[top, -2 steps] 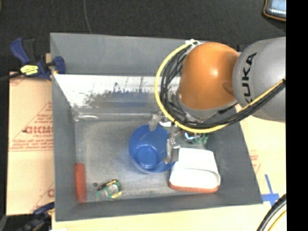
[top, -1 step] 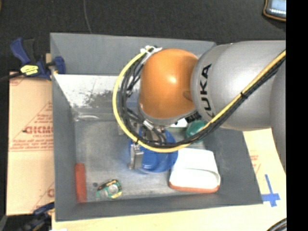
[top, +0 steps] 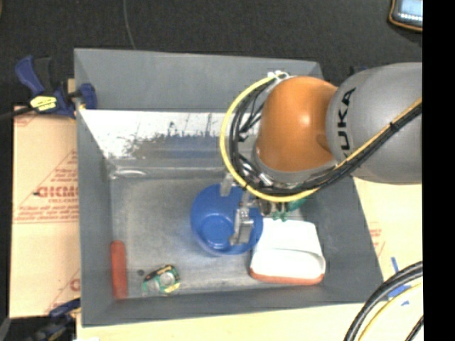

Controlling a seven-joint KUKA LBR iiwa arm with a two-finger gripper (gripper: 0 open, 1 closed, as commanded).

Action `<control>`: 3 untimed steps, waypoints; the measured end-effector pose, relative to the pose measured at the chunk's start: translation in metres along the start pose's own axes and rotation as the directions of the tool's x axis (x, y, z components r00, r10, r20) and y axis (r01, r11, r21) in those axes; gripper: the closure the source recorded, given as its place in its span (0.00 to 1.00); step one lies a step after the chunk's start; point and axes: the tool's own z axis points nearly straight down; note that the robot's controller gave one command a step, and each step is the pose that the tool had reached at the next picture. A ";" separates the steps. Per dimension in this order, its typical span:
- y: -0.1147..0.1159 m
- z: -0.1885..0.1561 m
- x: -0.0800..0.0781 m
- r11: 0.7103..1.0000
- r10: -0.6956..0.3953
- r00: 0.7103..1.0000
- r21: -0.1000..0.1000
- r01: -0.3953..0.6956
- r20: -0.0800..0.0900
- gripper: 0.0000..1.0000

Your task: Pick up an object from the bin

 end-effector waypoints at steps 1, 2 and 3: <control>-0.022 -0.001 0.003 1.000 0.007 1.000 0.002 -0.007 0.001 0.00; -0.020 -0.011 0.012 0.999 -0.049 0.999 0.001 0.049 0.000 0.00; 0.020 0.070 0.017 0.993 -0.119 0.993 0.000 0.119 0.003 0.00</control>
Offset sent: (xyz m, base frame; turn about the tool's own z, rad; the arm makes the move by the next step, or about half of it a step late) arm -0.0142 -0.0209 0.0118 -0.0540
